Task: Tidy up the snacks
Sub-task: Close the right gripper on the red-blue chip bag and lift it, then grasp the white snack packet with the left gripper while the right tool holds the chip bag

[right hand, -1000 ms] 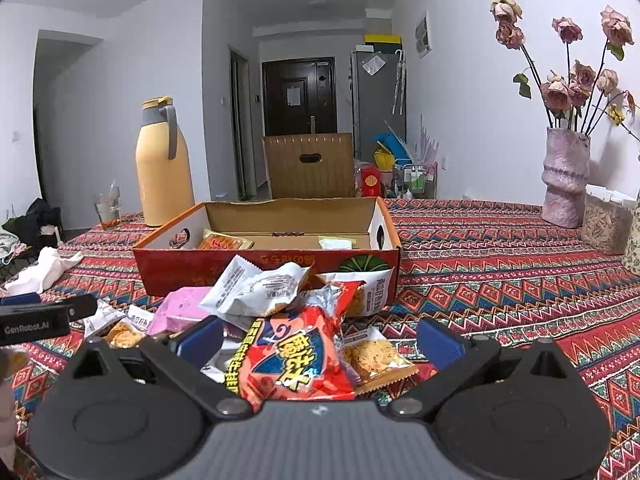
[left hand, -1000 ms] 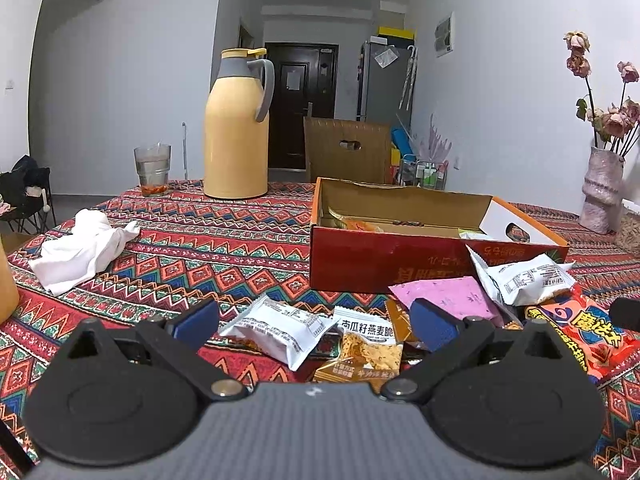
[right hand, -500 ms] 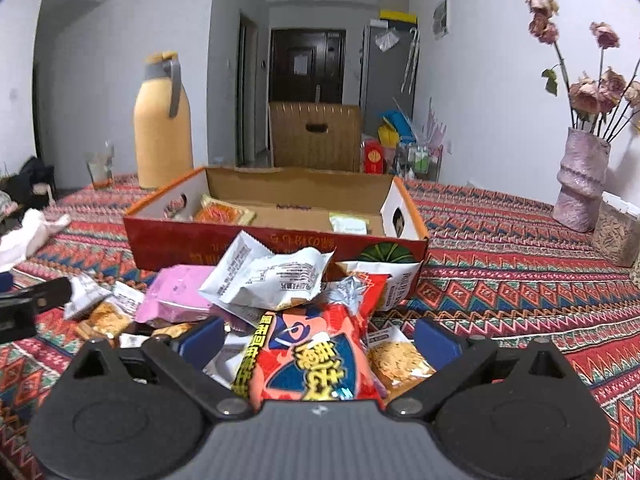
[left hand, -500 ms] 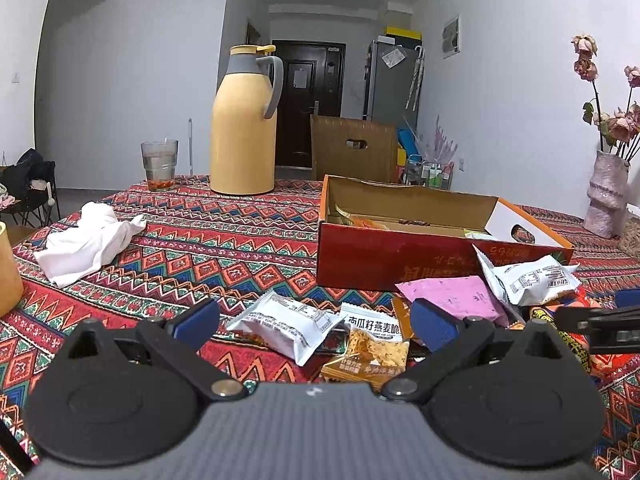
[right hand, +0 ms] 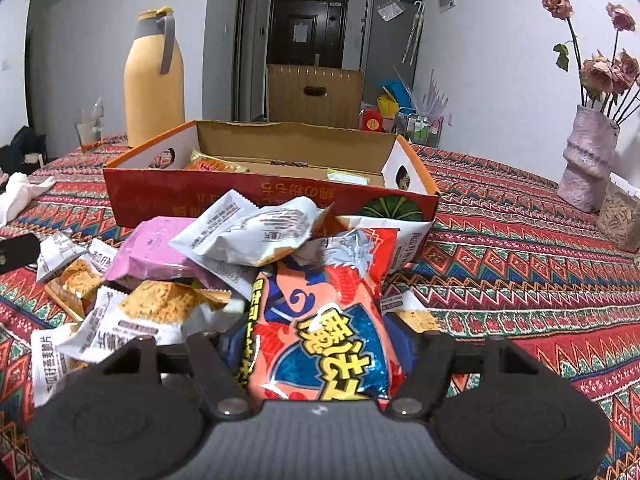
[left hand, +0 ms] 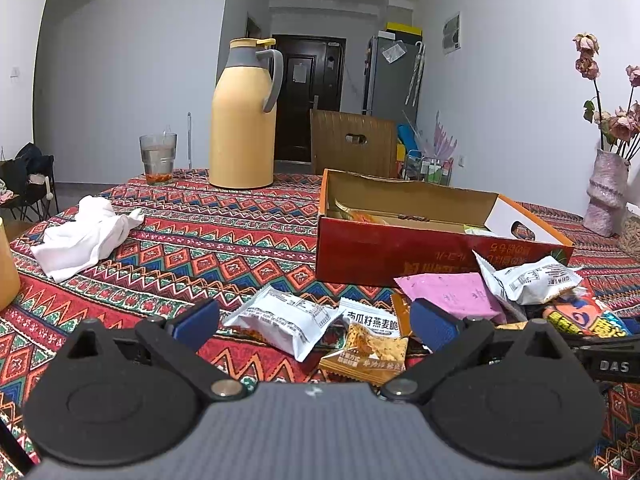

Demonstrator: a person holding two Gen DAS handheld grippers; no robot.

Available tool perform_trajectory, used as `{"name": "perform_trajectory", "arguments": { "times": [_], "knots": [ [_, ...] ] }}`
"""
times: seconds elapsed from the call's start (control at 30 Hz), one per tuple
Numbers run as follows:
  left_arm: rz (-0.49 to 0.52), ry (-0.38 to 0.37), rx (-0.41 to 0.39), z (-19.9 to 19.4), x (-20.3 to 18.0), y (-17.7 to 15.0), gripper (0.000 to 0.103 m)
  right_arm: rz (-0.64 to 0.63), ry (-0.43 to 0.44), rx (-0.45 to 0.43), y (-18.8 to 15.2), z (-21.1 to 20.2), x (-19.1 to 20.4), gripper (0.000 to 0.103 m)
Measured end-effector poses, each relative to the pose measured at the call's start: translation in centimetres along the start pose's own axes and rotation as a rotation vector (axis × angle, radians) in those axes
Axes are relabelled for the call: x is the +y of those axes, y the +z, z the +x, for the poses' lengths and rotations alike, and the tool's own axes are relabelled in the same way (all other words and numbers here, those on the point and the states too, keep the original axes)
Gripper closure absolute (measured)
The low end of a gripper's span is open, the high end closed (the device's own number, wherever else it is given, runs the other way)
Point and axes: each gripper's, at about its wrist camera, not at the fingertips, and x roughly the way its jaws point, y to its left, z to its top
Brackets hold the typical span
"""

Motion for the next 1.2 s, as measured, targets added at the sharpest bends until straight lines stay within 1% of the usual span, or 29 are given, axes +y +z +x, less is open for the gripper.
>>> {"name": "perform_trajectory", "arguments": {
  "times": [0.17,0.23,0.53,0.63,0.7,0.77,0.83,1.0,1.1,1.2],
  "knots": [
    [0.001,0.005,0.004,0.1,-0.1,0.0,0.0,0.045,0.018,-0.051,-0.6,-1.8,-1.3,0.042],
    [0.003,0.009,0.008,0.2,-0.1,0.0,0.0,0.073,0.031,-0.074,-0.8,-2.5,-2.0,0.045],
    [0.007,0.027,0.025,0.5,-0.2,-0.1,0.0,0.154,0.007,-0.212,-0.7,-5.7,-5.1,0.045],
    [0.008,0.036,0.04,0.6,-0.2,0.0,0.0,0.169,0.003,-0.218,-0.6,-5.7,-5.8,0.045],
    [0.007,0.028,0.06,0.7,-0.1,0.2,0.0,0.176,0.003,-0.218,-0.6,-5.7,-6.2,0.045],
    [0.008,0.011,0.086,0.7,0.0,0.7,0.0,0.181,0.004,-0.219,-0.7,-5.7,-6.5,0.045],
    [0.029,0.0,0.117,0.9,0.2,1.1,0.0,0.185,0.003,-0.221,-0.7,-5.7,-6.6,0.045],
    [0.052,0.012,0.186,1.9,1.7,2.8,0.0,0.201,0.002,-0.217,-1.0,-5.5,-7.1,0.045],
    [0.1,0.027,0.214,2.7,2.2,4.0,0.0,0.207,0.002,-0.214,-1.1,-5.3,-7.3,0.045],
    [0.149,0.012,0.263,4.2,2.6,4.6,0.0,0.216,-0.003,-0.21,-1.2,-5.0,-7.6,0.045]
  ]
}}
